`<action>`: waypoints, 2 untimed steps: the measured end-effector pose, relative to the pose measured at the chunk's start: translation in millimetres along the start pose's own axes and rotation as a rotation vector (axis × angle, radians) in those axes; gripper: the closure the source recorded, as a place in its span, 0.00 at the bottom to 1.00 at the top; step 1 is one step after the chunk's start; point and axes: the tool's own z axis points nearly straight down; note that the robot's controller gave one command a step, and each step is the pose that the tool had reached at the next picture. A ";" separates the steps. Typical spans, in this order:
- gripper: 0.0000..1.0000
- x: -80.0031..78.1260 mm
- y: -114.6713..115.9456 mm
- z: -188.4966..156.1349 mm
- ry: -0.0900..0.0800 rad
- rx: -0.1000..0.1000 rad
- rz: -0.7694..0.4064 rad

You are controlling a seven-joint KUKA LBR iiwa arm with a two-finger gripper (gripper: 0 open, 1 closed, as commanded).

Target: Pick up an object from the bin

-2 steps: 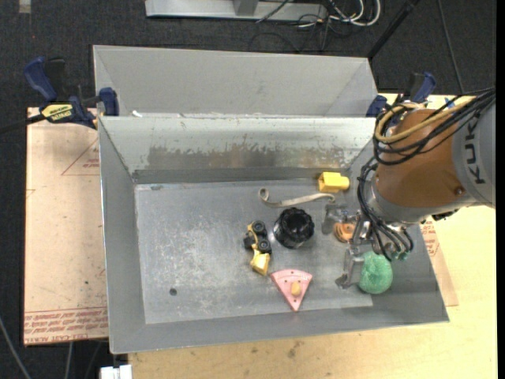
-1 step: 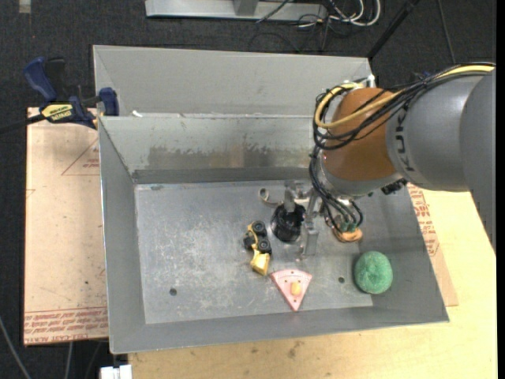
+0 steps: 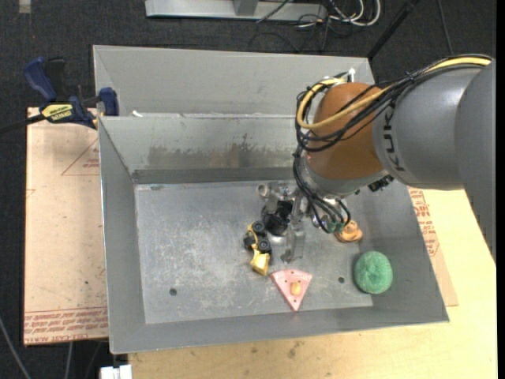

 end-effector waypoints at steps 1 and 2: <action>0.00 -10.9 -25.9 -1.0 -0.008 -0.001 0.029; 0.00 -22.4 -37.1 37.4 -0.019 -0.001 0.055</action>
Offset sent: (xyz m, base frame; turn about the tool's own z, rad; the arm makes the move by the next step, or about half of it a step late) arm 0.0199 -0.0366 -0.0407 0.0549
